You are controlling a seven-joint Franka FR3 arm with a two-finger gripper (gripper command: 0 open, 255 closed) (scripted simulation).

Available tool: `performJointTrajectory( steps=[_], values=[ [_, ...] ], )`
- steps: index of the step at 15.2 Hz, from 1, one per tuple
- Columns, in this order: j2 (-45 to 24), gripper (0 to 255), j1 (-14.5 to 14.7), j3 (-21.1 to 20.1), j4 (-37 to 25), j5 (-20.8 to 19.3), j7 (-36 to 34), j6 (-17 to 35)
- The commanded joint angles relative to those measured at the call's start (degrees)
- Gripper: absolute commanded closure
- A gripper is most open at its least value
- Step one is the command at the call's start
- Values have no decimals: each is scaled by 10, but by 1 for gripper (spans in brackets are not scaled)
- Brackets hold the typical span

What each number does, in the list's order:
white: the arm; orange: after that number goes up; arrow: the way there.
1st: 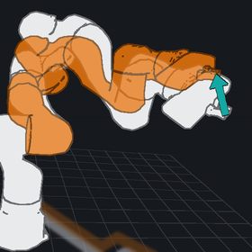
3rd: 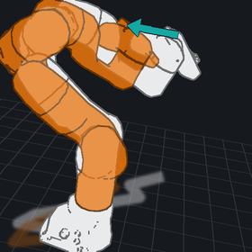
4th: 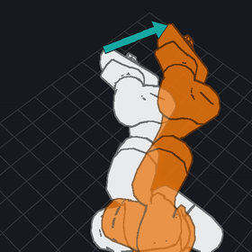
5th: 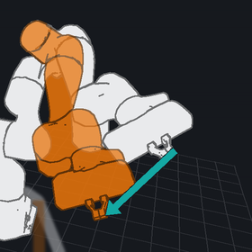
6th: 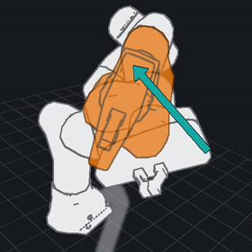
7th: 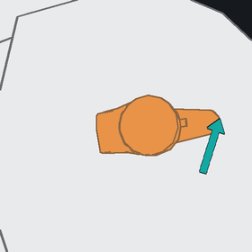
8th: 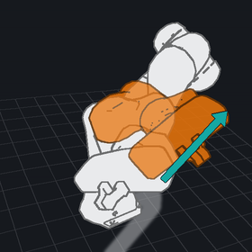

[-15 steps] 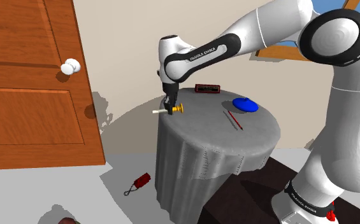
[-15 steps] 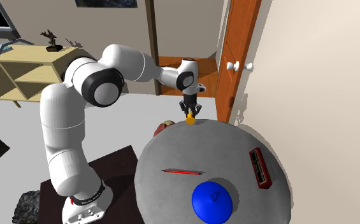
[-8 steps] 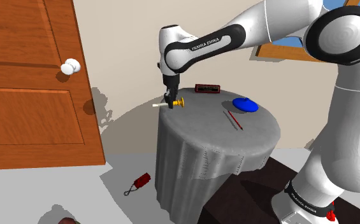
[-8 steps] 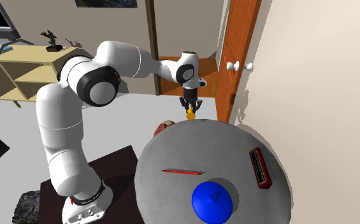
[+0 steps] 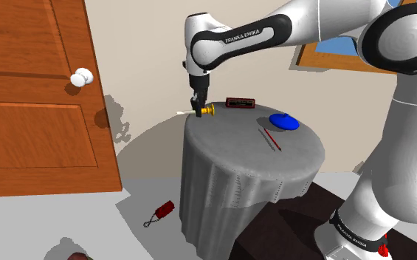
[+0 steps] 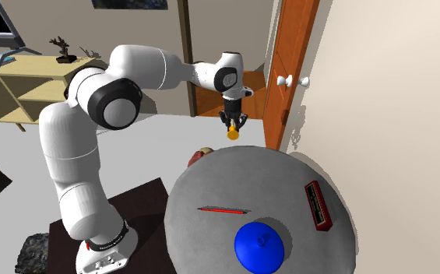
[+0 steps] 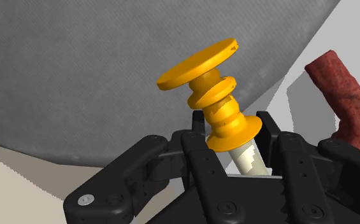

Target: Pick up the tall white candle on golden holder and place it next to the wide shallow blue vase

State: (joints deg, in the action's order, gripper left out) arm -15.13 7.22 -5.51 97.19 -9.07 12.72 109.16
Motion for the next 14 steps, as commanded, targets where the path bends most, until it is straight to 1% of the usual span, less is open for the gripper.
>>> performJointTrajectory(
  steps=[1,6,7,14],
  values=[
    [2,255,0,0,-12,1,3,-14],
    [8,255,0,0,-42,3,8,-50],
    [8,255,0,0,-42,3,8,-50],
    [109,255,-47,30,93,10,80,-6]
  ],
)
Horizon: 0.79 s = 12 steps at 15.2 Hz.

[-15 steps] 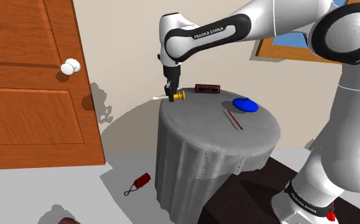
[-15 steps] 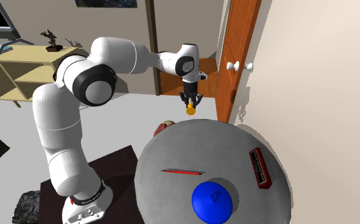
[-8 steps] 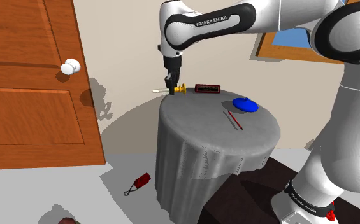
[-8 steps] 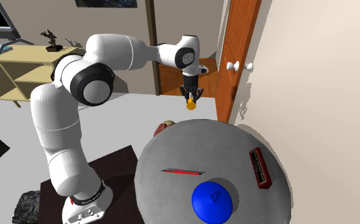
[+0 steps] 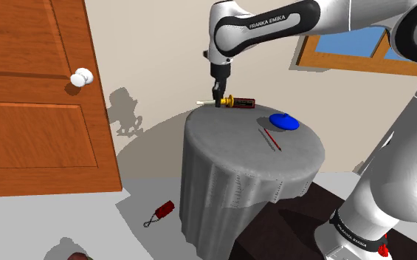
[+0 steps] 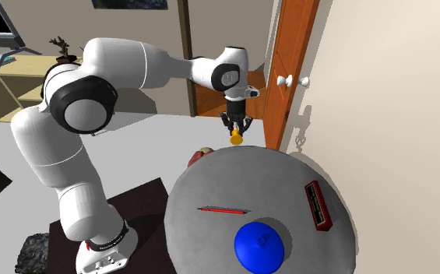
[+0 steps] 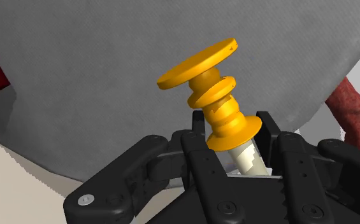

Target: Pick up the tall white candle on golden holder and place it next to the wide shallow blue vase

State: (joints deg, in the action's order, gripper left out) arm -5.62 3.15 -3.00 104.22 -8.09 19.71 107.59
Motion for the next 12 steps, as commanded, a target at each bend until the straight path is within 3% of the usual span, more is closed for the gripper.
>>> performJointTrajectory(
  steps=[1,12],
  values=[
    [27,255,-12,10,38,1,21,14],
    [126,255,-74,75,164,-9,139,57]
  ],
)
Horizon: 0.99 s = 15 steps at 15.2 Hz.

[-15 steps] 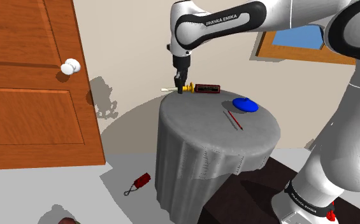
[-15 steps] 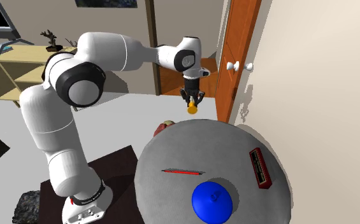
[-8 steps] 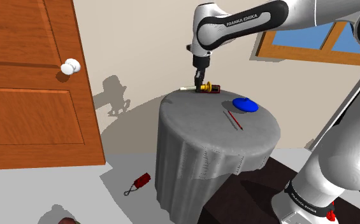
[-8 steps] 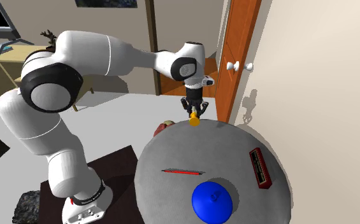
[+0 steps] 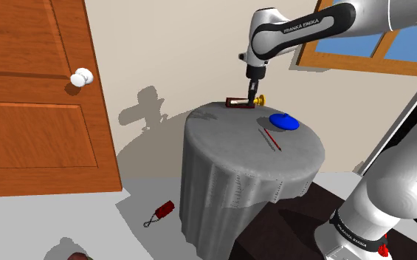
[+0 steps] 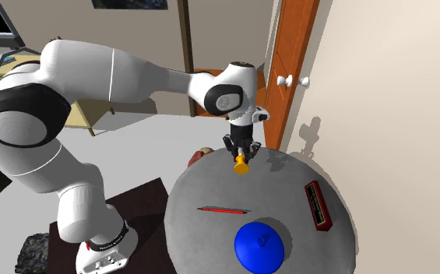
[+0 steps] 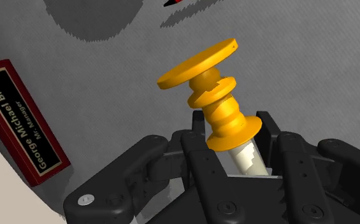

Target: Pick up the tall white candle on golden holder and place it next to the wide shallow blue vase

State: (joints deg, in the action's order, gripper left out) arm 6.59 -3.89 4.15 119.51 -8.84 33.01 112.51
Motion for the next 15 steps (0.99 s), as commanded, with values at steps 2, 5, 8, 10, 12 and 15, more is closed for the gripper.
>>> performJointTrajectory(
  steps=[2,5,8,10,12,15],
  values=[
    [-1,255,-3,4,22,-2,4,23],
    [-7,255,-4,5,38,-3,2,46],
    [-15,255,-4,5,53,-5,-1,69],
    [-21,255,-5,6,62,-6,-3,84],
    [-28,255,-5,6,71,-7,-5,99],
    [-38,255,-5,7,83,-8,-8,122]
  ],
)
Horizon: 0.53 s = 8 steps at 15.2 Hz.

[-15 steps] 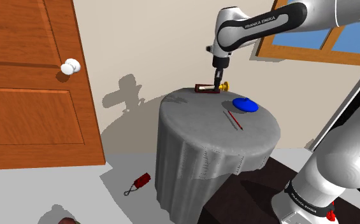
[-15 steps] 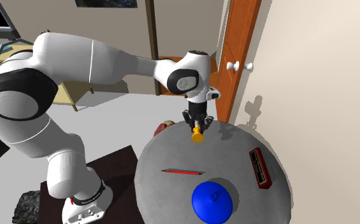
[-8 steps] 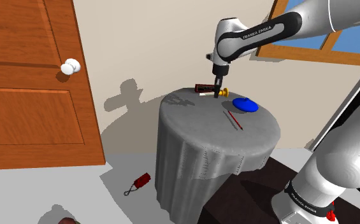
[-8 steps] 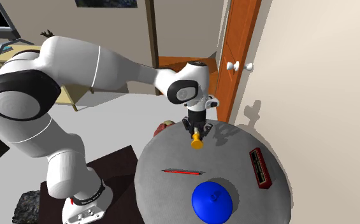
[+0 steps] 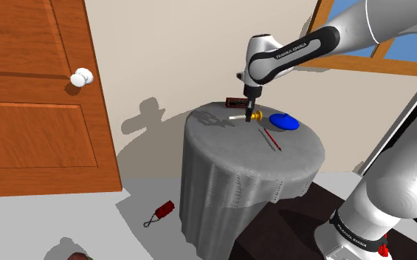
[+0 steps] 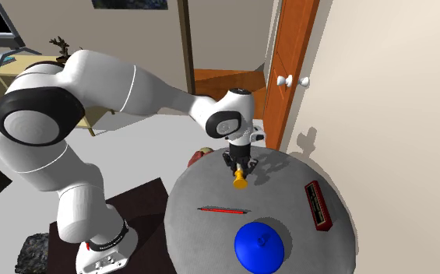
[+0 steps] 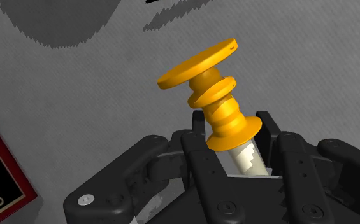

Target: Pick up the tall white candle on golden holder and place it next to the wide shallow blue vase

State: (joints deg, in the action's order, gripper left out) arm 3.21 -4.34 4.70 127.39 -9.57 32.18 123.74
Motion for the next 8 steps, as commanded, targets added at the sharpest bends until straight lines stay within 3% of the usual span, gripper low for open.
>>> performJointTrajectory(
  steps=[1,8],
  values=[
    [-8,255,-1,1,9,-1,-1,17],
    [-40,255,-2,2,34,-6,-9,74]
  ],
)
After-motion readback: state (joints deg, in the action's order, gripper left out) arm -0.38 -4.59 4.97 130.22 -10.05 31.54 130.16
